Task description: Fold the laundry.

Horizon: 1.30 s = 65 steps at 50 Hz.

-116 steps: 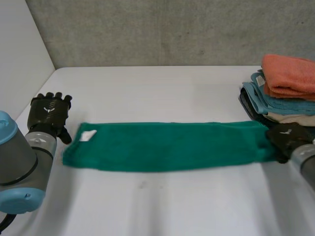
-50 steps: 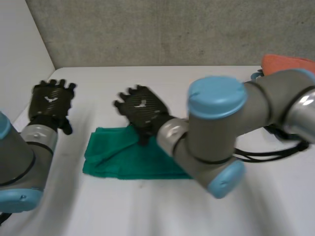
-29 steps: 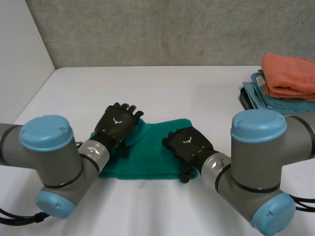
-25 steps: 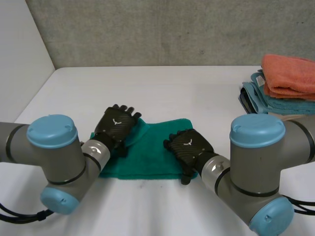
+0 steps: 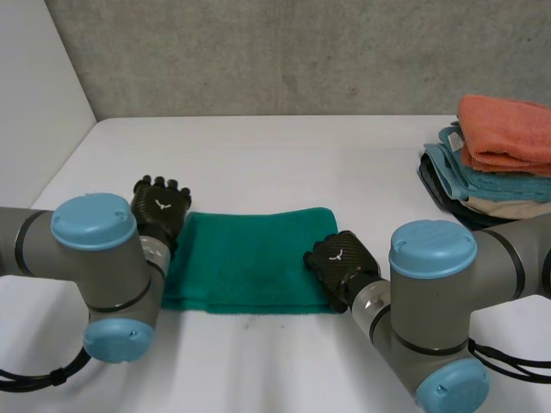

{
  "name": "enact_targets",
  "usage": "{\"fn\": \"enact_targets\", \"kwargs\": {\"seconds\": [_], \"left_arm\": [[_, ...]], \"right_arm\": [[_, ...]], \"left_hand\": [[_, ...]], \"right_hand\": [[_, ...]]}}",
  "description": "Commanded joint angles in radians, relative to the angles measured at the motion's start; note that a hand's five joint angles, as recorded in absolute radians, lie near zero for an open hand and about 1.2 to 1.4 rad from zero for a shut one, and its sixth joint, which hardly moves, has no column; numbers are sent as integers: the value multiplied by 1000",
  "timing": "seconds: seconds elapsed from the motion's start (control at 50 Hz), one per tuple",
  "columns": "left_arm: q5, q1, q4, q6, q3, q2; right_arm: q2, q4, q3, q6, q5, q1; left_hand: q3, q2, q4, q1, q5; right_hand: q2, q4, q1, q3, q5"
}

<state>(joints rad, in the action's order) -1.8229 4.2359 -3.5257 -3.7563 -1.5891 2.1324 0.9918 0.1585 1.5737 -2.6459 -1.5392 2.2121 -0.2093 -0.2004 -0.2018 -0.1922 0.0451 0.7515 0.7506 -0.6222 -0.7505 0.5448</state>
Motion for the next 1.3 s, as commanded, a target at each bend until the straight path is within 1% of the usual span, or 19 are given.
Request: {"fn": "enact_targets", "kwargs": {"seconds": [0.02,0.28,0.32,0.34,0.36,0.54,0.62,0.66,0.76,0.84,0.92,0.98,1.06,1.08,1.16,1.18,1.22,1.24,1.3], "left_arm": [[-1,-17,-2,1,-22,-20],[1,-17,1,38,-61,-86],[1,-17,2,58,-63,-91],[1,-17,2,62,-64,-92],[2,-19,2,69,-65,-94],[4,-11,7,87,-75,-134],[8,-4,8,102,-87,-187],[8,-4,8,118,-94,-216],[11,-2,22,150,-100,-253],[13,-4,40,170,-100,-267],[11,-5,53,187,-100,-273],[10,-7,57,210,-103,-281],[8,-8,65,257,-111,-302],[7,-8,71,277,-114,-313],[7,-8,91,318,-115,-339],[7,-8,96,326,-114,-344],[7,-7,102,337,-112,-348],[8,-7,105,345,-111,-351],[10,-7,106,351,-107,-351]], "right_arm": [[11,-11,11,-38,5,-8],[25,-17,-3,-184,27,-9],[14,-22,-4,-200,36,-9],[13,-22,-4,-206,42,-11],[13,-22,-4,-213,45,-12],[56,-51,60,-195,50,-84],[140,-69,138,-85,51,-179],[163,-68,166,25,50,-227],[198,-62,149,225,30,-244],[232,-63,88,288,27,-194],[214,-59,-23,294,54,-30],[173,-47,-61,299,85,44],[117,-43,-78,310,206,164],[101,-51,-72,320,259,200],[56,-48,-46,325,339,233],[53,-45,-43,323,344,232],[54,-40,-38,314,343,227],[66,-37,-35,296,335,219],[85,-33,-37,235,321,205]], "left_hand": [[-10,-19,-18,-27,0],[-10,-19,-18,-27,0],[-10,-19,-18,-27,0],[-10,-19,-18,-27,0],[-10,-19,-18,-27,0],[-7,-16,-15,-24,-3],[-4,-13,-12,-21,-6],[-4,-13,-12,-21,-6],[-4,-13,-12,-21,-6],[-1,-10,-9,-18,-9],[5,-4,-3,-12,-15],[10,2,3,-7,-21],[13,4,6,-4,-24],[16,7,9,-1,-27],[16,7,9,-1,-27],[16,7,9,-1,-27],[16,7,9,-1,-27],[16,7,9,-1,-27],[16,7,9,-1,-27]], "right_hand": [[-29,-28,-100,28,3],[-47,-46,-82,46,-15],[137,138,-266,-138,169],[321,322,-450,-322,353],[642,642,-771,-643,674],[645,646,-774,-646,677],[645,646,-774,-646,677],[645,646,-774,-646,677],[645,646,-774,-646,677],[645,646,-774,-646,677],[645,646,-774,-646,677],[645,646,-774,-646,677],[645,646,-774,-646,677],[645,646,-774,-646,677],[645,646,-774,-646,677],[503,504,-633,-504,536],[-27,-26,-103,26,5],[-474,-473,345,473,-442],[-577,-576,448,576,-545]]}}
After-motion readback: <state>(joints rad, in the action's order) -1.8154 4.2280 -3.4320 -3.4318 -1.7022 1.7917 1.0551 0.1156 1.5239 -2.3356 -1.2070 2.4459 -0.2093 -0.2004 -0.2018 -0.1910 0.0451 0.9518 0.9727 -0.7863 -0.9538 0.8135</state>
